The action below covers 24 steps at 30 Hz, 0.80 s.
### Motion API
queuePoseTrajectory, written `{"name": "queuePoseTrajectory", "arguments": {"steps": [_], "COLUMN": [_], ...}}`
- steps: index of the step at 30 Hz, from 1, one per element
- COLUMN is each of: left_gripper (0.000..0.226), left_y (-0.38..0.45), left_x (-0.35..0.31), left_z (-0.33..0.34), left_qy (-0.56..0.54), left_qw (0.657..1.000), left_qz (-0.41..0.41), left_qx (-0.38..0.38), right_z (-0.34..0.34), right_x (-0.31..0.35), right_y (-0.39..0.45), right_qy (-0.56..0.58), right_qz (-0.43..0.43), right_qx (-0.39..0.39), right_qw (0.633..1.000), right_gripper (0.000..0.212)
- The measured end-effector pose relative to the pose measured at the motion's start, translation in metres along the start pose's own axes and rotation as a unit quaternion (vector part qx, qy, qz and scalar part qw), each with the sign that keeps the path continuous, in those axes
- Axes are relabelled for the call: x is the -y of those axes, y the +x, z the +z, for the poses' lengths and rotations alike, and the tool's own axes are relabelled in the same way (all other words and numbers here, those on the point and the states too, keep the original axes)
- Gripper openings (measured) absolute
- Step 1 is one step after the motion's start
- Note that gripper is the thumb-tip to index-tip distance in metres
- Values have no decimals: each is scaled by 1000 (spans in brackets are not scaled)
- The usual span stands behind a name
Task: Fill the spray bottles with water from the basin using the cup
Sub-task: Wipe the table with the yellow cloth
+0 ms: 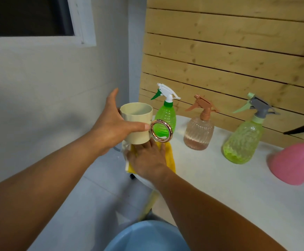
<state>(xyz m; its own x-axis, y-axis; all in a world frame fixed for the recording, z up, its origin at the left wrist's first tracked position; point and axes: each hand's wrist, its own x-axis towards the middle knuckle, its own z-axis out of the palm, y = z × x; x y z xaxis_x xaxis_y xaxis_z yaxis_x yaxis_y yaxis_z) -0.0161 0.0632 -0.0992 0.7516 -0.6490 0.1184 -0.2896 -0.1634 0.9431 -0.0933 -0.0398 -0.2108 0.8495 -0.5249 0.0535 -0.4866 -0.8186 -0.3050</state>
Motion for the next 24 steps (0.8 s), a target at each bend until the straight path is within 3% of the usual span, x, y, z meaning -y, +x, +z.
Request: {"name": "queuePoseTrajectory", "arguments": {"steps": [5, 13, 17, 24], "left_gripper": [138, 146, 157, 151], "left_y": [-6, -19, -29, -39], "left_x": [18, 50, 59, 65], "left_z": [1, 19, 25, 32], "left_qy": [-7, -17, -12, 11], "left_qw": [1000, 998, 994, 995], "left_qz": [-12, -31, -47, -45], "left_qx": [1, 60, 99, 86], "right_z": [-4, -20, -30, -39], "right_x": [-15, -59, -85, -110], "right_y": [-35, -86, -110, -133], "right_qy": [-46, -59, -49, -61], "right_qz": [6, 118, 176, 213], "right_qx": [12, 4, -12, -31], "right_qw": [999, 991, 983, 975], "right_gripper": [62, 78, 64, 64]}}
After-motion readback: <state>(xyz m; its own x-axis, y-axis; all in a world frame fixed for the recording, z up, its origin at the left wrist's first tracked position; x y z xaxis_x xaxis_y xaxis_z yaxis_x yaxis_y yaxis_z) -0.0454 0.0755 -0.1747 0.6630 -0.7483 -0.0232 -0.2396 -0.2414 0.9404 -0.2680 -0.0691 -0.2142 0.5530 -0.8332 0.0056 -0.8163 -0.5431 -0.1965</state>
